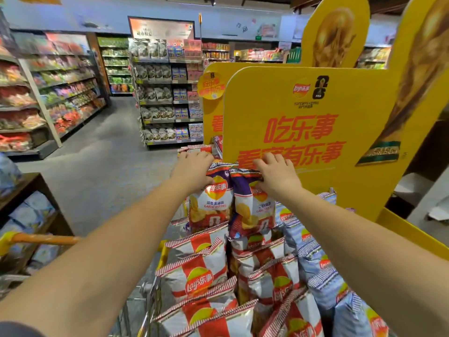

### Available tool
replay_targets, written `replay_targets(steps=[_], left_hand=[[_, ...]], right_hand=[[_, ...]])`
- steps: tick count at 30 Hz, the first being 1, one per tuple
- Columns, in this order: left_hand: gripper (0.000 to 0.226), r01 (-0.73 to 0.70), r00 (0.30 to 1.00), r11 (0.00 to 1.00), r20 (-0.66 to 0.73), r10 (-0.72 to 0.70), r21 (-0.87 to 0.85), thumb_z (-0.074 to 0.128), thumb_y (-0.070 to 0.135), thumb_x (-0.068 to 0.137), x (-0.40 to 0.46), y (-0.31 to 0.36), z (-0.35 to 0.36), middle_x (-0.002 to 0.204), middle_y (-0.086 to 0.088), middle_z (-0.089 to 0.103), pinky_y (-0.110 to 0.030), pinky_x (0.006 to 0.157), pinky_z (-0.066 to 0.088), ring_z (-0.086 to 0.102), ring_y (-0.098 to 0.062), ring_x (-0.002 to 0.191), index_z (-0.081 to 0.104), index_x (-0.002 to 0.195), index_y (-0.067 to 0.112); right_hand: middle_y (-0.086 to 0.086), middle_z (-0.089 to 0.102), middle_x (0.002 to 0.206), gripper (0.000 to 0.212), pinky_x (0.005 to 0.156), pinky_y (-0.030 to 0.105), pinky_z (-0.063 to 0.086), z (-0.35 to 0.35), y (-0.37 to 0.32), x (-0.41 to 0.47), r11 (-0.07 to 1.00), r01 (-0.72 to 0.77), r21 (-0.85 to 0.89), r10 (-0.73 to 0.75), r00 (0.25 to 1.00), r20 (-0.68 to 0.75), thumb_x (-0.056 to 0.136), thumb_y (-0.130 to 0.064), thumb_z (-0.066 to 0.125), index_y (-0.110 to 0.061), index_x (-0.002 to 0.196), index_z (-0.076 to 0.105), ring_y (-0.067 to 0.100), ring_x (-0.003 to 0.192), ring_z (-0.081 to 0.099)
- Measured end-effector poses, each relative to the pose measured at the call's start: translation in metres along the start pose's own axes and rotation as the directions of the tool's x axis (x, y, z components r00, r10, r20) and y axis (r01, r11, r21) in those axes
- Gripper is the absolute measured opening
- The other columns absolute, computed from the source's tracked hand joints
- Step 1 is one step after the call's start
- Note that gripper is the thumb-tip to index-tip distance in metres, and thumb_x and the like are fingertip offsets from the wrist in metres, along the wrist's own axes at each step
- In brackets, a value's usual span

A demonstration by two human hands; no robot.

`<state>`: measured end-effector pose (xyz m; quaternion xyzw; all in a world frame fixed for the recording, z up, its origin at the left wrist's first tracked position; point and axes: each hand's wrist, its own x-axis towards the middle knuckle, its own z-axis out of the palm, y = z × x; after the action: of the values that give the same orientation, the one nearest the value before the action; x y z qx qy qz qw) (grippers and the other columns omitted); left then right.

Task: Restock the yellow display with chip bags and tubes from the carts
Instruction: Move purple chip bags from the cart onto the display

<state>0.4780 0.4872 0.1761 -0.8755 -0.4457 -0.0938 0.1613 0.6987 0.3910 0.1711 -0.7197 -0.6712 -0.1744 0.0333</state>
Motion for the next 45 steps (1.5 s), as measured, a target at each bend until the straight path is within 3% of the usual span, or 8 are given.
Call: replay_targets(steps=[6, 12, 16, 24, 28, 35, 39, 45], left_hand=[[0.067, 0.239, 0.956, 0.969, -0.159, -0.245, -0.059, 0.064, 0.057, 0.084, -0.029, 0.014, 0.005, 0.135, -0.003, 0.044, -0.040, 0.096, 0.038, 0.040, -0.025, 0.124, 0.041, 0.135, 0.020], [0.066, 0.308, 0.936, 0.943, -0.136, -0.324, -0.128, 0.066, 0.046, 0.086, -0.051, 0.036, -0.008, 0.143, -0.005, 0.038, -0.041, 0.099, 0.040, 0.038, -0.026, 0.127, 0.036, 0.138, 0.016], [0.057, 0.331, 0.927, 0.907, -0.089, -0.364, -0.260, 0.058, 0.037, 0.093, -0.077, 0.064, -0.024, 0.142, -0.005, 0.041, -0.043, 0.106, 0.035, 0.037, -0.026, 0.130, 0.039, 0.141, 0.015], [0.012, 0.431, 0.885, 0.710, 0.109, -0.452, -0.557, 0.060, 0.025, 0.089, -0.178, 0.159, -0.073, 0.090, -0.003, 0.059, -0.032, 0.079, 0.043, 0.058, -0.027, 0.098, 0.065, 0.091, 0.014], [0.012, 0.463, 0.856, 0.541, 0.195, -0.480, -0.702, 0.059, 0.023, 0.092, -0.236, 0.229, -0.101, 0.092, 0.002, 0.059, -0.024, 0.069, 0.036, 0.056, -0.014, 0.087, 0.063, 0.098, 0.013], [0.005, 0.441, 0.874, 0.313, 0.324, -0.363, -0.841, 0.062, 0.026, 0.088, -0.313, 0.379, -0.104, 0.077, 0.004, 0.061, -0.037, 0.078, 0.047, 0.060, -0.024, 0.082, 0.062, 0.087, 0.021], [0.007, 0.411, 0.911, 0.306, 0.380, -0.158, -0.859, 0.062, 0.026, 0.090, -0.362, 0.487, -0.100, 0.081, 0.006, 0.060, -0.027, 0.070, 0.036, 0.057, -0.018, 0.080, 0.062, 0.093, 0.020], [0.012, 0.384, 0.884, 0.298, 0.442, 0.155, -0.874, 0.060, 0.028, 0.093, -0.435, 0.631, -0.108, 0.084, 0.002, 0.062, -0.027, 0.061, 0.039, 0.055, -0.014, 0.072, 0.062, 0.096, 0.016]], right_hand=[[0.004, 0.055, 0.073, 0.029, 0.053, 0.034, 0.039, 0.020, -0.009, -0.028, 0.876, -0.255, 0.409, 0.223, 0.967, 0.124, 0.100, -0.041, 0.044, -0.015, 0.088, 0.047, 0.028, 0.072, 0.056], [0.004, 0.058, 0.114, 0.023, 0.075, 0.041, 0.050, 0.040, -0.012, -0.064, 0.772, -0.163, 0.614, 0.050, 0.979, 0.198, 0.100, -0.020, 0.040, -0.019, 0.118, 0.055, 0.030, 0.101, 0.058], [0.007, 0.019, 0.159, 0.056, 0.114, 0.044, 0.031, 0.029, -0.006, -0.083, 0.830, -0.165, 0.532, -0.048, 0.930, 0.364, 0.098, -0.003, 0.040, -0.013, 0.151, 0.024, 0.030, 0.147, 0.017], [0.012, 0.042, 0.149, 0.048, 0.087, 0.039, 0.053, 0.005, 0.013, -0.157, 0.586, -0.160, 0.795, -0.016, 0.978, 0.208, 0.099, -0.017, 0.044, -0.018, 0.146, 0.038, 0.029, 0.114, 0.058], [0.008, 0.062, 0.119, 0.033, 0.085, 0.035, 0.048, -0.017, 0.022, -0.240, 0.418, -0.198, 0.887, 0.043, 0.979, 0.198, 0.095, -0.018, 0.052, -0.013, 0.127, 0.057, 0.026, 0.102, 0.061], [-0.002, 0.063, 0.088, 0.009, 0.062, 0.009, 0.041, -0.025, 0.073, -0.446, 0.128, -0.384, 0.914, 0.226, 0.909, 0.350, 0.094, -0.017, 0.058, -0.015, 0.102, 0.063, 0.011, 0.078, 0.055], [0.005, 0.069, 0.091, 0.006, 0.072, 0.032, 0.046, -0.012, 0.117, -0.585, 0.055, -0.553, 0.831, 0.369, 0.785, 0.498, 0.093, -0.025, 0.057, -0.028, 0.089, 0.061, 0.017, 0.077, 0.060], [-0.005, 0.068, 0.086, 0.012, 0.068, 0.022, 0.046, -0.011, 0.183, -0.763, -0.082, -0.701, 0.708, 0.528, 0.572, 0.628, 0.094, -0.025, 0.056, -0.022, 0.100, 0.066, 0.009, 0.076, 0.061]])
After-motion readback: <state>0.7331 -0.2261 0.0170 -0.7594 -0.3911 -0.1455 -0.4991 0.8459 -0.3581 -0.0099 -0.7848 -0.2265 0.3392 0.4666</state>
